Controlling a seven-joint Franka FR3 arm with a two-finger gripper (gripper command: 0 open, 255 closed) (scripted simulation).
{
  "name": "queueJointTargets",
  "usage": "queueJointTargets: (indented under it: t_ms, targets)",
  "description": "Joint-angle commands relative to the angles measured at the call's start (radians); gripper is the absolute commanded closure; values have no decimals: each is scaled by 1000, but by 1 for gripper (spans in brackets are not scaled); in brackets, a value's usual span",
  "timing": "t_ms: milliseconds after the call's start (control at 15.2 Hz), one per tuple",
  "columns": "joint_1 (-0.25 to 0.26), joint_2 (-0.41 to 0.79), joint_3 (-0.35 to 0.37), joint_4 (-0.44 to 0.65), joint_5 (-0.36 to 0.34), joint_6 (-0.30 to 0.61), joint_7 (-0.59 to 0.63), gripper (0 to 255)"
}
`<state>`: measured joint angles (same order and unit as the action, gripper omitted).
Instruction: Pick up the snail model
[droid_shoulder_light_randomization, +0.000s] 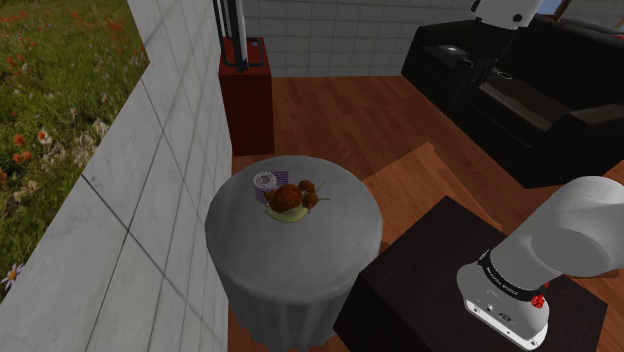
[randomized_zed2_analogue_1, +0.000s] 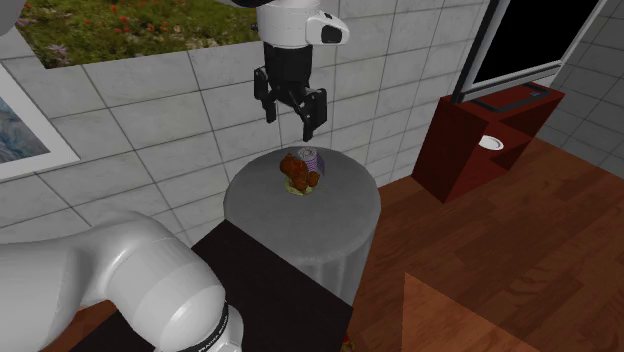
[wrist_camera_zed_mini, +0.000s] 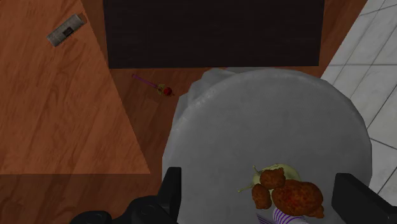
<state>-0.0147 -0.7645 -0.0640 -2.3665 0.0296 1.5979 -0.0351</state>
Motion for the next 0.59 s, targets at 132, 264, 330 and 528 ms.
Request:
queueJointTargets:
  t_ms: [132,264,330,528]
  targets:
    - [-2,18,34,-42,20,66,61,0]
    - [-3,45,68,-77,38,134,121,0]
    - [-3,61,85,-93,47,168,150,0]
    - [-5,121,136,-128,71,274,239,0]
